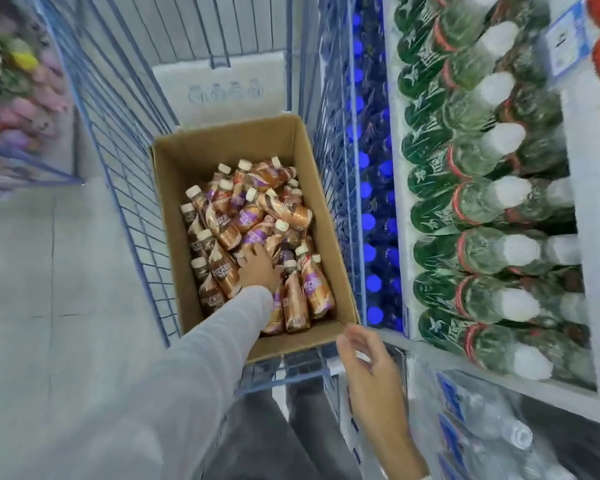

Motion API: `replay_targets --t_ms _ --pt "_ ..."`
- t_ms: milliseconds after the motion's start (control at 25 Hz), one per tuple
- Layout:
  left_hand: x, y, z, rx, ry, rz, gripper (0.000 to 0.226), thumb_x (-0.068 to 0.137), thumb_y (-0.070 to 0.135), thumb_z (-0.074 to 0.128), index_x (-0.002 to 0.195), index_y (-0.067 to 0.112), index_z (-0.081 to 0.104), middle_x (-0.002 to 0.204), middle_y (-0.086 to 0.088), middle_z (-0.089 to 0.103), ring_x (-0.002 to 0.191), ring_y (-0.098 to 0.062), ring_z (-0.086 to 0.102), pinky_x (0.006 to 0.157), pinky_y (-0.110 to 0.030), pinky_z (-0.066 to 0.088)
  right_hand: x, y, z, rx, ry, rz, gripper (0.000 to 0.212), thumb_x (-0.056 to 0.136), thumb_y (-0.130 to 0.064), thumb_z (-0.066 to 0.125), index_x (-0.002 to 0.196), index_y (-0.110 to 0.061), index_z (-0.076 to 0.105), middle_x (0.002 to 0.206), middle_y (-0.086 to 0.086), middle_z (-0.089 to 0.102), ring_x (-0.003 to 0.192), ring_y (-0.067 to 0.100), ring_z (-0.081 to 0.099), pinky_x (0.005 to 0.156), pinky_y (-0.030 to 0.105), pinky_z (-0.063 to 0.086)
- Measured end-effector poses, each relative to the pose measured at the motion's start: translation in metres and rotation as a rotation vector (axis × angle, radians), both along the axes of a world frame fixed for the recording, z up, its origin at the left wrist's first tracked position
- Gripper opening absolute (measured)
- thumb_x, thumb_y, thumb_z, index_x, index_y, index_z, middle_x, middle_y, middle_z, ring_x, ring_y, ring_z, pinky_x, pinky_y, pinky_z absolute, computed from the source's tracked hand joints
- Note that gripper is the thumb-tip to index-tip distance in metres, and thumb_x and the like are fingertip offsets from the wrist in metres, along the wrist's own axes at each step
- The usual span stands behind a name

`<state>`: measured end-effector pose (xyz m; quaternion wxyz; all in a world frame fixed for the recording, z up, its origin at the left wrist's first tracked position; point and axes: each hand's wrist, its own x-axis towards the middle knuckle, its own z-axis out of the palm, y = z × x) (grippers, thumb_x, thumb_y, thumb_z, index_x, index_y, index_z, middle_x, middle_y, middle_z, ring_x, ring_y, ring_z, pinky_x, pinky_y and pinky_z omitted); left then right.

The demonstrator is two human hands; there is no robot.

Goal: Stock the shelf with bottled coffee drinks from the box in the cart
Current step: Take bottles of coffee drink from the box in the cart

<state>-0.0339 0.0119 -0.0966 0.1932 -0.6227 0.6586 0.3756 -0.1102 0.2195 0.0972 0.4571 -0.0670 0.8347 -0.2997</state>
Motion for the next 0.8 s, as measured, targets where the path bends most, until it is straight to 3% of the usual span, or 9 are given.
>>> replay_targets --t_ms 120,200,280,360,480,560,640,800 --pt "-0.003 -0.005 -0.005 -0.043 0.010 0.055 0.075 0.092 0.024 0.072 0.152 0.006 0.030 0.157 -0.021 0.031 0.144 -0.041 0.031 0.116 -0.050 0.035 -0.006 0.000 -0.008 -0.003 -0.002 0.054 0.021 0.095 -0.048 0.062 0.117 -0.046 0.061 0.116 -0.029 0.064 0.111 -0.012 0.056 0.093 0.020 0.044" --pt "0.004 -0.007 0.006 -0.077 0.135 0.131 0.066 0.088 0.025 0.077 0.144 0.009 0.045 0.147 -0.017 0.044 0.135 -0.035 0.043 0.114 -0.047 0.039 -0.006 -0.005 -0.011 -0.012 -0.011 0.096 0.020 0.095 -0.049 0.062 0.115 -0.048 0.060 0.115 -0.031 0.064 0.111 -0.013 0.056 0.093 0.019 0.044" --pt "0.018 -0.008 0.028 -0.095 0.348 0.259 0.048 0.083 0.032 0.082 0.125 0.019 0.061 0.124 0.001 0.062 0.114 -0.016 0.059 0.102 -0.042 0.049 -0.006 -0.013 -0.015 -0.017 -0.031 0.141 0.024 0.095 -0.049 0.061 0.119 -0.047 0.060 0.117 -0.031 0.063 0.113 -0.011 0.055 0.095 0.021 0.045" --pt "0.036 -0.008 0.062 0.006 0.547 0.448 0.041 0.075 0.045 0.086 0.110 0.035 0.067 0.095 0.021 0.070 0.094 -0.001 0.066 0.085 -0.029 0.052 -0.006 -0.025 -0.024 -0.014 -0.046 0.192 0.031 0.095 -0.050 0.060 0.125 -0.042 0.058 0.123 -0.027 0.061 0.118 -0.005 0.055 0.101 0.027 0.046" --pt "0.062 0.004 0.115 0.168 0.722 0.649 0.067 0.067 0.050 0.089 0.129 0.038 0.065 0.107 0.013 0.076 0.097 -0.009 0.073 0.085 -0.031 0.056 -0.010 -0.050 -0.039 0.003 -0.039 0.299 0.037 0.095 -0.054 0.058 0.127 -0.035 0.058 0.126 -0.019 0.061 0.116 0.005 0.057 0.099 0.033 0.049" --pt "0.077 0.018 0.139 0.197 0.784 0.760 0.067 0.065 0.044 0.090 0.128 0.042 0.066 0.113 0.007 0.075 0.098 -0.013 0.074 0.081 -0.036 0.061 -0.016 -0.068 -0.054 0.036 -0.014 0.358 0.035 0.095 -0.053 0.056 0.123 -0.031 0.058 0.122 -0.014 0.063 0.107 0.010 0.060 0.093 0.035 0.051" --pt "0.091 0.033 0.158 0.230 0.813 0.886 0.068 0.063 0.037 0.089 0.128 0.034 0.067 0.116 -0.002 0.074 0.103 -0.023 0.074 0.083 -0.043 0.062 -0.020 -0.083 -0.071 0.112 -0.014 0.388 0.036 0.093 -0.054 0.055 0.118 -0.028 0.059 0.119 -0.005 0.067 0.102 0.016 0.063 0.092 0.038 0.052" --pt "0.119 0.061 0.184 0.283 0.848 1.042 0.057 0.061 0.033 0.085 0.116 0.025 0.074 0.114 -0.011 0.076 0.100 -0.029 0.075 0.075 -0.040 0.062 -0.013 -0.108 -0.114 0.359 -0.124 0.497 0.057 0.094 -0.041 0.058 0.141 -0.010 0.054 0.141 0.011 0.058 0.127 0.031 0.055 0.110 0.040 0.042"
